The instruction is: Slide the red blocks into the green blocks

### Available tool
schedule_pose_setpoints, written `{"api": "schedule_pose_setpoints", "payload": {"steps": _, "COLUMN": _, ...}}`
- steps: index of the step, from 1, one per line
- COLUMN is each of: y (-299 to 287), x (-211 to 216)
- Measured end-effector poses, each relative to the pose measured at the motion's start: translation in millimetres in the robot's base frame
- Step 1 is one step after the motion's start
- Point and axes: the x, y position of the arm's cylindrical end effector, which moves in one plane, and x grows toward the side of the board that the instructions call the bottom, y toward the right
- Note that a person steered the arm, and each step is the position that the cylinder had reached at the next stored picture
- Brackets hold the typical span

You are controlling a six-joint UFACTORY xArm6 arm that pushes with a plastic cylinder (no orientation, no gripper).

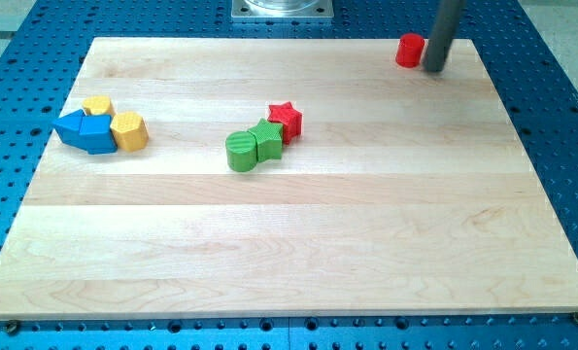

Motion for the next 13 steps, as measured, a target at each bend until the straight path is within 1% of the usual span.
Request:
{"api": "schedule_pose_setpoints", "payload": {"steps": 1, "y": -14, "x": -33}}
{"api": "schedule_pose_setpoints", "payload": {"steps": 2, "y": -117, "x": -5}}
{"api": "schedule_pose_setpoints", "payload": {"steps": 3, "y": -206, "x": 61}}
{"api": "schedule_pose_setpoints", "payload": {"steps": 4, "y": -189, "x": 12}}
{"api": "schedule_pose_setpoints", "payload": {"steps": 5, "y": -132, "x": -13}}
{"api": "schedule_pose_setpoints", "payload": {"steps": 6, "y": -129, "x": 31}}
{"api": "schedule_pose_setpoints", "payload": {"steps": 7, "y": -182, "x": 90}}
{"api": "schedule_pose_setpoints", "payload": {"steps": 8, "y": -168, "x": 79}}
{"api": "schedule_pose_setpoints", "payload": {"steps": 9, "y": -145, "x": 109}}
{"api": "schedule_pose_setpoints", "payload": {"steps": 10, "y": -200, "x": 159}}
{"api": "schedule_pose_setpoints", "payload": {"steps": 11, "y": -194, "x": 166}}
{"api": "schedule_pose_setpoints", "payload": {"steps": 12, "y": -176, "x": 191}}
{"api": "schedule_pose_setpoints", "payload": {"steps": 13, "y": -225, "x": 205}}
